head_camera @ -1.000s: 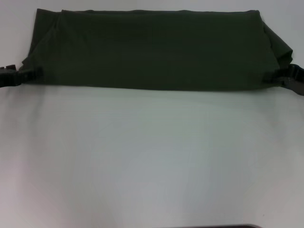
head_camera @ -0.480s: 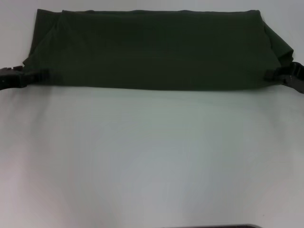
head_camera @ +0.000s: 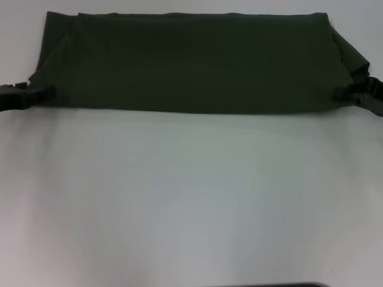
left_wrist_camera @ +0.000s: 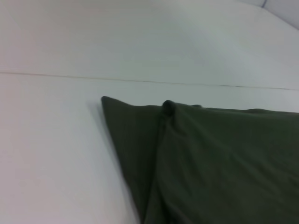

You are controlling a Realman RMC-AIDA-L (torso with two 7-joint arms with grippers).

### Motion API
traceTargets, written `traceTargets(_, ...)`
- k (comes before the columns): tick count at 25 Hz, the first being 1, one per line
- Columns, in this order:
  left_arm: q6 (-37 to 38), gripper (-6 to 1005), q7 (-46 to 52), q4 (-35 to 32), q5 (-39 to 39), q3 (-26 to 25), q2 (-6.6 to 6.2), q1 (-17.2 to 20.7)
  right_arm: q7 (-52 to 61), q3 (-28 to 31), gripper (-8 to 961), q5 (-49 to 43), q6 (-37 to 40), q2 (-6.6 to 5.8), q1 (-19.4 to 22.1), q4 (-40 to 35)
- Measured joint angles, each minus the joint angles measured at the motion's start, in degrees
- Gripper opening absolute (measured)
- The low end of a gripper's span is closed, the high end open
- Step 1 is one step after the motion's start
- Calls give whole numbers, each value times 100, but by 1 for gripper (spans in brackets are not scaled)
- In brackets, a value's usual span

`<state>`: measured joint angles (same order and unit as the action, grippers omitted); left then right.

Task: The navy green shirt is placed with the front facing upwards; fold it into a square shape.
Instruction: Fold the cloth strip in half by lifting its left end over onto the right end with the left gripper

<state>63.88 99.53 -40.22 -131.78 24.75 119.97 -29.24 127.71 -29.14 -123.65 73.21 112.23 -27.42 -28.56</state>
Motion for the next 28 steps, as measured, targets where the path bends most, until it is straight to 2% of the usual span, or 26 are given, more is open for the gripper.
traceTargets(5, -62, 762, 4, 26, -37, 80, 5, -12, 0, 17, 13, 0, 0, 0, 4, 0)
traceTargets(10, -26, 530, 7, 23, -37, 58, -1, -12, 0, 29, 13, 0, 0, 0, 8, -7)
traceTargets(23, -43, 54, 13, 32, -34, 72, 0, -12, -48, 36, 14, -1, 0, -8, 27, -9)
traceTargets(28, 192, 25, 14, -23, -32, 34, -10, 41, -113, 41, 14, -1, 63, -10, 54, -11)
